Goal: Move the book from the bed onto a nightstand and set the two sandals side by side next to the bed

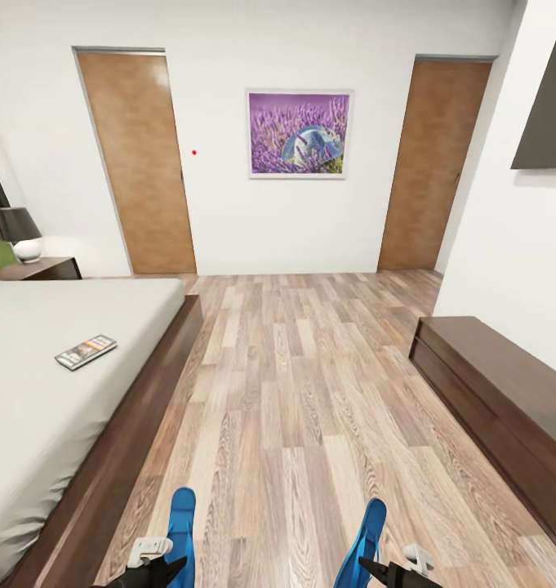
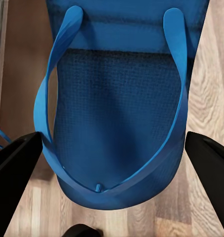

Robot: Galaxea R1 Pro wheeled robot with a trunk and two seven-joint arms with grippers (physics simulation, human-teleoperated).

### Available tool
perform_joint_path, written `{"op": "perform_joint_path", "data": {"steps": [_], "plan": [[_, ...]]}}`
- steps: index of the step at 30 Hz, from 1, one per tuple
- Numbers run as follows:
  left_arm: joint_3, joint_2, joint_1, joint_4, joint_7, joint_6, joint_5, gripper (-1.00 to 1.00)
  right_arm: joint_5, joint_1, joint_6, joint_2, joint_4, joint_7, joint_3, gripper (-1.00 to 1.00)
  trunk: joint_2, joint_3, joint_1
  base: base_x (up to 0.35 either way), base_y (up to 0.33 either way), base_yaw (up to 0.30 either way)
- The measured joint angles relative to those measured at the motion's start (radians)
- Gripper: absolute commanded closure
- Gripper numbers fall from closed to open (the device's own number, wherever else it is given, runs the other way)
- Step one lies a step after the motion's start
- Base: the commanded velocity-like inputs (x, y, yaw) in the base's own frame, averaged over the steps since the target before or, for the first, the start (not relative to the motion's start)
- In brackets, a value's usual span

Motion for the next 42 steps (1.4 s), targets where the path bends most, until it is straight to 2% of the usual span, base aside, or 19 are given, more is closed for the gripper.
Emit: {"op": "perform_joint_path", "data": {"steps": [13,17,22,24,26,30,33,40,41,42], "plan": [[-0.001,-0.001,0.000,0.000,0.001,0.000,-0.001,1.00,0.000,0.000,0.000,0.000,0.000,-0.002,0.000,1.00,0.091,0.041,-0.050,0.000,0.000,0.000],[-0.002,-0.011,0.000,0.000,0.001,0.000,-0.001,1.00,0.000,0.000,-0.002,0.000,0.002,-0.004,0.000,1.00,0.119,0.053,-0.065,0.000,0.000,0.000],[-0.002,-0.019,0.000,0.000,0.001,0.000,-0.002,1.00,0.000,0.000,-0.051,0.000,0.035,-0.014,0.001,1.00,0.154,0.069,-0.084,0.000,0.000,0.000],[-0.001,-0.020,0.000,0.000,0.001,0.000,-0.002,1.00,0.000,0.000,-0.075,0.000,0.061,-0.051,0.001,1.00,0.168,0.075,-0.092,0.000,0.000,0.000],[-0.001,-0.020,0.000,0.000,0.001,0.000,-0.003,1.00,0.001,0.000,-0.099,0.000,0.079,-0.147,-0.001,1.00,0.182,0.081,-0.100,0.000,0.000,0.000],[-0.002,-0.022,0.000,0.000,0.001,0.000,-0.004,1.00,-0.001,0.000,-0.140,0.000,0.089,-0.285,-0.001,1.00,0.210,0.094,-0.115,0.000,0.000,0.000],[-0.003,-0.026,0.000,0.000,0.001,0.000,-0.004,1.00,-0.002,0.000,-0.158,0.000,0.092,-0.314,0.001,1.00,0.231,0.103,-0.127,0.000,0.000,0.000],[-0.003,-0.030,0.000,0.000,-0.003,0.000,-0.008,1.00,-0.007,0.000,-0.153,-0.007,0.093,-0.319,-0.002,1.00,0.280,0.125,-0.153,0.000,0.000,0.000],[-0.003,-0.030,0.000,0.000,-0.004,0.000,-0.008,1.00,-0.007,0.000,-0.153,-0.025,0.094,-0.311,-0.003,1.00,0.287,0.128,-0.157,0.000,0.000,0.000],[-0.003,-0.030,0.000,0.000,-0.006,0.000,-0.009,1.00,-0.007,0.000,-0.152,-0.055,0.095,-0.291,0.000,1.00,0.294,0.132,-0.161,0.000,0.000,0.000]]}}
